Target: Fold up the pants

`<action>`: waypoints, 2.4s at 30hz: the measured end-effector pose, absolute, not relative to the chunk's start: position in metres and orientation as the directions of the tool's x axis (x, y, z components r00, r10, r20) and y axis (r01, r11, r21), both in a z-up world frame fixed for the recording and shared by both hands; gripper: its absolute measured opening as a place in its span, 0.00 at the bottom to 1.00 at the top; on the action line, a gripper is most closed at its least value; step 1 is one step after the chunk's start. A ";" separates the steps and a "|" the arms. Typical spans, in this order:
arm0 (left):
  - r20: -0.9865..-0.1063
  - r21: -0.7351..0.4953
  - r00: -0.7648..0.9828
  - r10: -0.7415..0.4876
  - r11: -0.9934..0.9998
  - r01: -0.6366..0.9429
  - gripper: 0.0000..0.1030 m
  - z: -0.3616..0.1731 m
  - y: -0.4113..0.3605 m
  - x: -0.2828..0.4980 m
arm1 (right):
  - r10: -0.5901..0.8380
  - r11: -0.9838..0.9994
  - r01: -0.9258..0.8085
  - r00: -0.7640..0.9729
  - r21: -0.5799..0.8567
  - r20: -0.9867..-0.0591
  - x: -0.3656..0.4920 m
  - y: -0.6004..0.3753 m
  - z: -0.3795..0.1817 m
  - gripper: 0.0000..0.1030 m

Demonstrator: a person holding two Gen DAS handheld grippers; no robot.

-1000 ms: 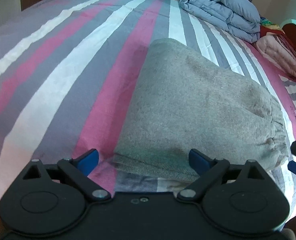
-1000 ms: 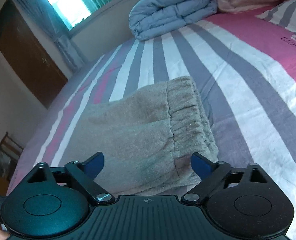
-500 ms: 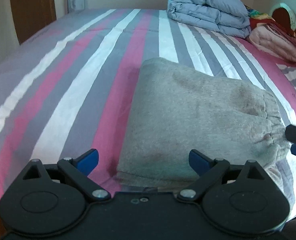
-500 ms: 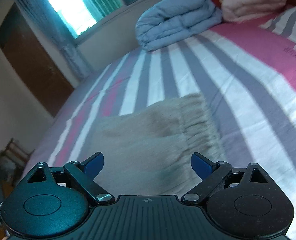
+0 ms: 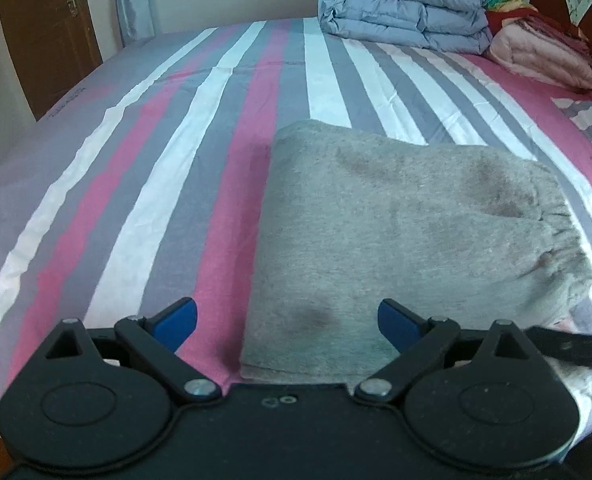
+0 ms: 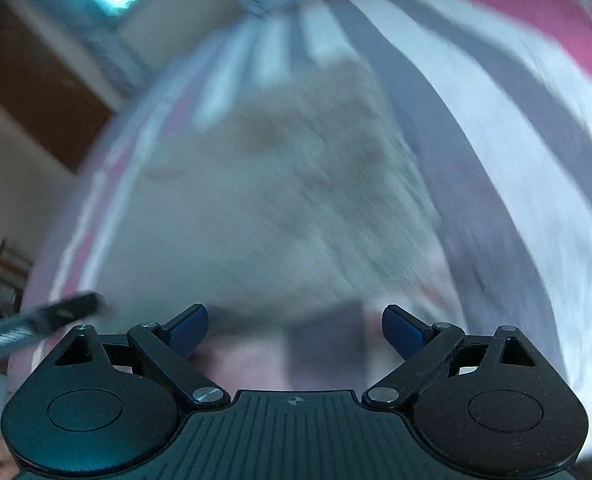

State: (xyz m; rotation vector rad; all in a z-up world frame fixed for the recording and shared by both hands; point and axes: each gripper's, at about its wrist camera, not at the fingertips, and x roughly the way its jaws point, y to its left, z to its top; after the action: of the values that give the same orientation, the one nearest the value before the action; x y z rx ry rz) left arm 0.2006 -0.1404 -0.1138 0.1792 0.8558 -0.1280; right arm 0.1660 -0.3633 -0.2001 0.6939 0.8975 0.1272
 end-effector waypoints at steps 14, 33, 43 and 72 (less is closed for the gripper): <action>-0.798 -0.011 0.600 -0.063 0.996 0.090 0.91 -0.094 -0.119 0.264 | 0.327 0.800 0.161 0.691 0.578 -0.645 0.193 -0.407 -0.171 0.91; -0.855 -0.217 0.444 -0.268 0.962 0.163 0.95 -0.168 -0.097 0.321 | 0.621 0.564 0.099 0.604 0.820 -0.500 0.261 -0.442 -0.228 0.91; -0.861 -0.292 0.352 -0.368 0.923 0.249 0.94 -0.171 -0.090 0.325 | 0.694 0.521 0.075 0.542 0.850 -0.474 0.266 -0.477 -0.242 0.59; -0.706 -0.559 0.397 -0.586 0.806 0.195 0.13 -0.159 -0.075 0.305 | 0.685 0.507 0.123 0.544 0.853 -0.485 0.256 -0.499 -0.229 0.43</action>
State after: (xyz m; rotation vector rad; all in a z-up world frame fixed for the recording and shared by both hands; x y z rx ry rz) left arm 0.3049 -0.0754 -0.1587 -0.4230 1.0544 -0.5137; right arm 0.2557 -0.4987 -0.2286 1.0056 0.9600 0.4098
